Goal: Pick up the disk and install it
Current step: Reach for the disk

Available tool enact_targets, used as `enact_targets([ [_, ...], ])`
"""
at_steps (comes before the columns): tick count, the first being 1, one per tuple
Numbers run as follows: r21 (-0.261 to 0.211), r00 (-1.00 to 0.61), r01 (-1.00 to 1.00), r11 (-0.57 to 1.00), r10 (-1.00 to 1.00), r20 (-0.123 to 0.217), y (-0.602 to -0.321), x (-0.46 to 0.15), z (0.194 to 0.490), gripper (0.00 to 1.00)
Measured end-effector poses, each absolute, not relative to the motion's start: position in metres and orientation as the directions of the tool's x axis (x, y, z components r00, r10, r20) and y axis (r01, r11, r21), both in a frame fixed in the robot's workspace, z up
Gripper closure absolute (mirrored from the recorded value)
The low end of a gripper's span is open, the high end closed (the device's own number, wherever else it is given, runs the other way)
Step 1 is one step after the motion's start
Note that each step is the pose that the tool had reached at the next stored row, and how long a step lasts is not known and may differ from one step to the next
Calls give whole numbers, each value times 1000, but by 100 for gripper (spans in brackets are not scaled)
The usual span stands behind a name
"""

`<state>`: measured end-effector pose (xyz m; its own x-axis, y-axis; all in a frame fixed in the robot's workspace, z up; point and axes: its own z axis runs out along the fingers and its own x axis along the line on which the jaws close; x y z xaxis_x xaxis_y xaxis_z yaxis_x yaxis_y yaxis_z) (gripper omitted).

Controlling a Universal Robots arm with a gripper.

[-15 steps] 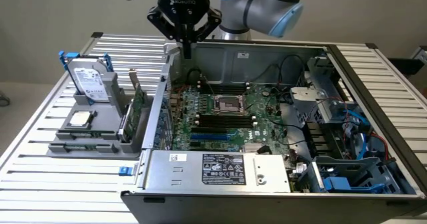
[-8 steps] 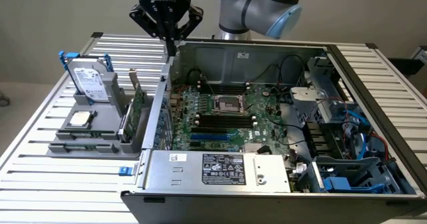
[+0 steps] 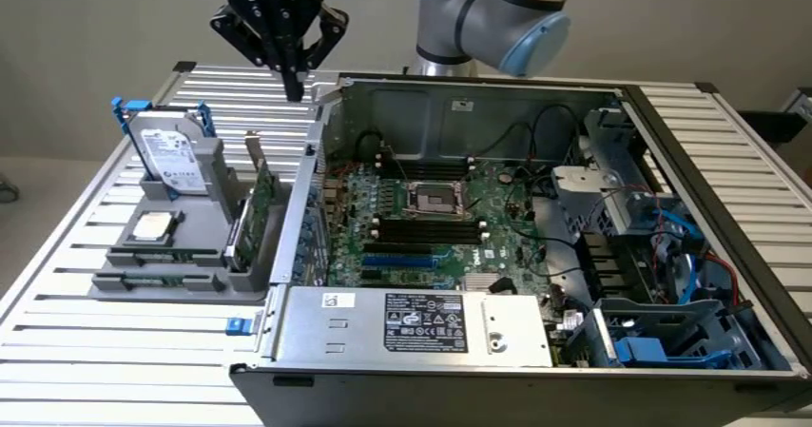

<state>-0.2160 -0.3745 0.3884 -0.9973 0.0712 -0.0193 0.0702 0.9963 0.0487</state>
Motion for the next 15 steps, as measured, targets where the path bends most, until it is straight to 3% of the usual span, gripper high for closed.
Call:
enact_targets([
  [15, 49, -997, 70, 996, 71, -19, -350, -284, 382, 89],
])
